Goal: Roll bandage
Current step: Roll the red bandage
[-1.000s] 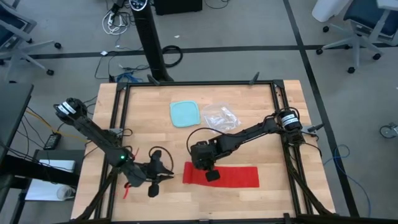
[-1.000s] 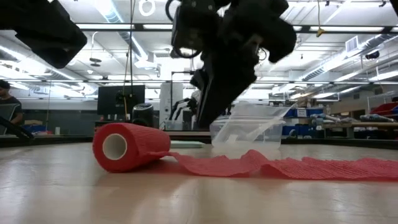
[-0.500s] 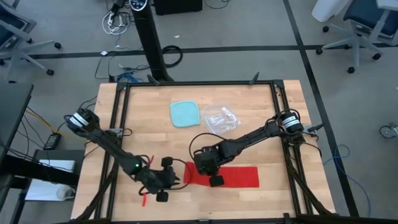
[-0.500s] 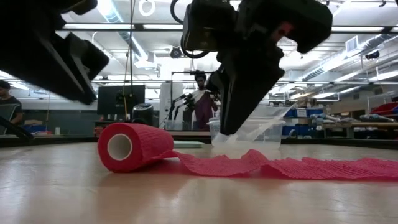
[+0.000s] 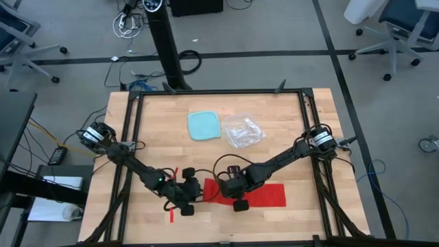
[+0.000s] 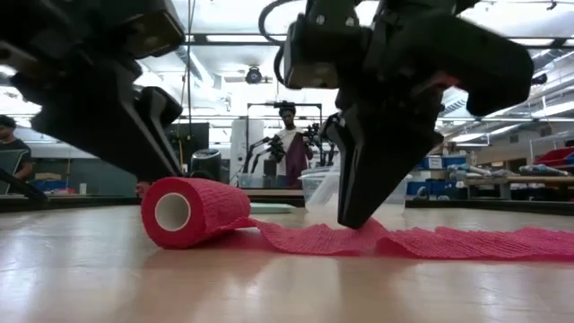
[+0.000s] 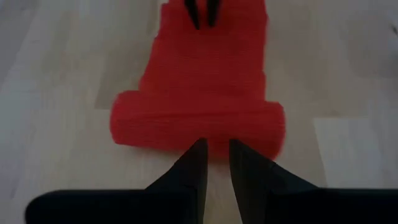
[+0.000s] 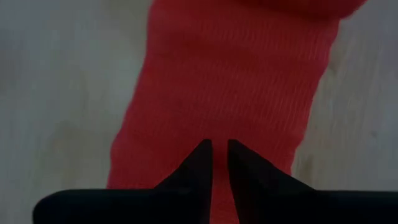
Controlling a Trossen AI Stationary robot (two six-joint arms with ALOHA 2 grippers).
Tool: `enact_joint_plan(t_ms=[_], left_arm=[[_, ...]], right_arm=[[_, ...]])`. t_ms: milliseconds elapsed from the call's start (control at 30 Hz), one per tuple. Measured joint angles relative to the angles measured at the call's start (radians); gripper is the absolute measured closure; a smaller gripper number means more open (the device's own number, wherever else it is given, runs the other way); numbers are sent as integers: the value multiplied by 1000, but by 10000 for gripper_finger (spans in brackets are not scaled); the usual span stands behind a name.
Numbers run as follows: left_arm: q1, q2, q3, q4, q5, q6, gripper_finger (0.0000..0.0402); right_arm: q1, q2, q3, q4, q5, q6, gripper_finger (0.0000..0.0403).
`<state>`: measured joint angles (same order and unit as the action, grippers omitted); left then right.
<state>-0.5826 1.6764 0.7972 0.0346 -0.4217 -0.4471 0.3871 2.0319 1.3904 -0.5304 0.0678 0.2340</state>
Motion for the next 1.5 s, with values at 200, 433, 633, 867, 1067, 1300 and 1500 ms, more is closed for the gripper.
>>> enact_joint_plan(t_ms=[200, 433, 633, 867, 1067, 1300, 1500], left_arm=[[27, 0, 1, 21, 24, 25, 330], [39, 0, 1, 63, 36, 77, 330], [48, 0, 1, 35, 69, 79, 330], [68, 21, 1, 65, 85, 107, 330], [92, 81, 3, 197, 117, 149, 330], [117, 92, 16, 211, 151, 165, 330], [138, 102, 36, 205, 158, 228, 330]], right_arm=[[12, 0, 0, 2, 23, 25, 353], [13, 0, 0, -7, 28, 37, 353], [27, -31, 1, -30, 59, 61, 353], [43, -63, 1, -43, 134, 86, 353], [58, -89, 1, -50, 192, 107, 353], [80, -147, 1, -70, 218, 125, 353], [136, -208, 1, -54, 295, 127, 353]])
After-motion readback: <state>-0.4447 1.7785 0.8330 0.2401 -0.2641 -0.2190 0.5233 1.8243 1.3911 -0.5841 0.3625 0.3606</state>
